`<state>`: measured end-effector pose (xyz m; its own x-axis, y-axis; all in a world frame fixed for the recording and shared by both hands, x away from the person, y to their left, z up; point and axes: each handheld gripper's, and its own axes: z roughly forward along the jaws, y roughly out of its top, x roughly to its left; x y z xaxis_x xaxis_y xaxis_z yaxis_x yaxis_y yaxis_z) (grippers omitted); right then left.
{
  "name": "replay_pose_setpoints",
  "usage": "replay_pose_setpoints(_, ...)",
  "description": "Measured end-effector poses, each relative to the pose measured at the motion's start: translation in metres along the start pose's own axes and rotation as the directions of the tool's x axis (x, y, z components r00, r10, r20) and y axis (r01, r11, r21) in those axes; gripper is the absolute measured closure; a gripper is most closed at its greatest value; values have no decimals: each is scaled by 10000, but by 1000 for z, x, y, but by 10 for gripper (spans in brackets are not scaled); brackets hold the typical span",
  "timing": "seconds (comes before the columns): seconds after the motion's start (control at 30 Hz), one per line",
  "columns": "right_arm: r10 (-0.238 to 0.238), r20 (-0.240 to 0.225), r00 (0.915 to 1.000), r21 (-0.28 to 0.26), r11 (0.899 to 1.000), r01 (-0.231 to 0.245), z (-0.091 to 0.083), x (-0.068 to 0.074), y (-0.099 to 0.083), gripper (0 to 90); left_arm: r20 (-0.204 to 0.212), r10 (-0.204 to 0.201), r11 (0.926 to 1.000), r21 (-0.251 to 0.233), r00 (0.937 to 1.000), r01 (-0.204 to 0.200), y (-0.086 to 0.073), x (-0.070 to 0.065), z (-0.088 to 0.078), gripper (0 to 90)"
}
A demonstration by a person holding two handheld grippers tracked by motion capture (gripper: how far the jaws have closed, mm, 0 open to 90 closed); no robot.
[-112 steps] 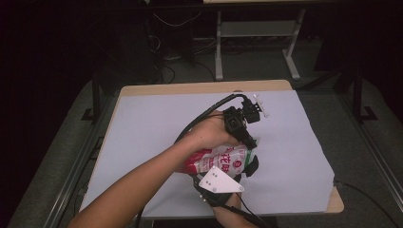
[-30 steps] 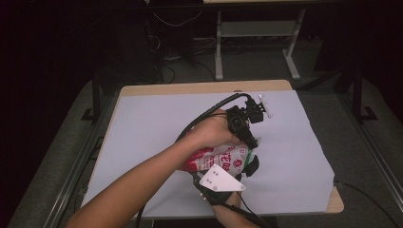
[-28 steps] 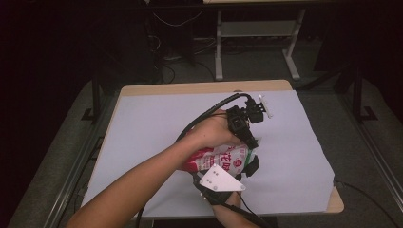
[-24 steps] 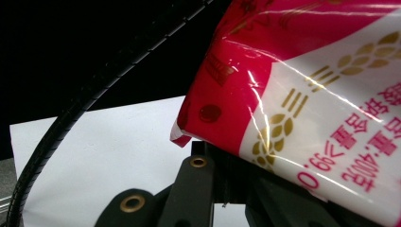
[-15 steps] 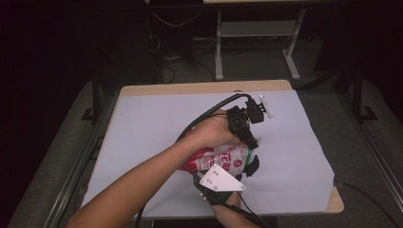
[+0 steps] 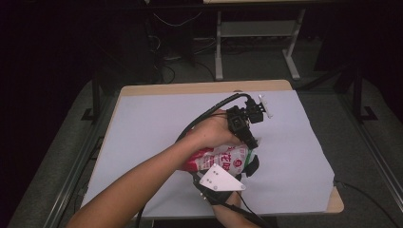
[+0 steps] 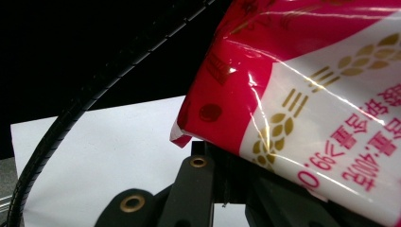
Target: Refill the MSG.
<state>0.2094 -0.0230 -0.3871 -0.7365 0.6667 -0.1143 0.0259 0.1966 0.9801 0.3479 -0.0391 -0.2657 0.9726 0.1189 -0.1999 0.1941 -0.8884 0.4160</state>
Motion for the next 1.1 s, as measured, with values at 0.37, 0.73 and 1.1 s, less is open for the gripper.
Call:
replay_pose_setpoints(0.37, 61, -22, 10000, 14, 10000, -61, 0, 1, 0, 900, -3, 9, 10000, 9, 10000, -9, 0, 0, 0, 898)
replay_pose_setpoints(0.73, 100, -64, 9999, -28, 9999, -100, 0, 0, 2, 900, -26, 2, 10000, 90, 10000, -1, 0, 0, 1, 898)
replay_pose_setpoints(1.1, 69, -55, 10000, -56, 10000, -69, 0, -1, 2, 900, 13, -2, 10000, 89, 10000, 2, 0, 0, 2, 898)
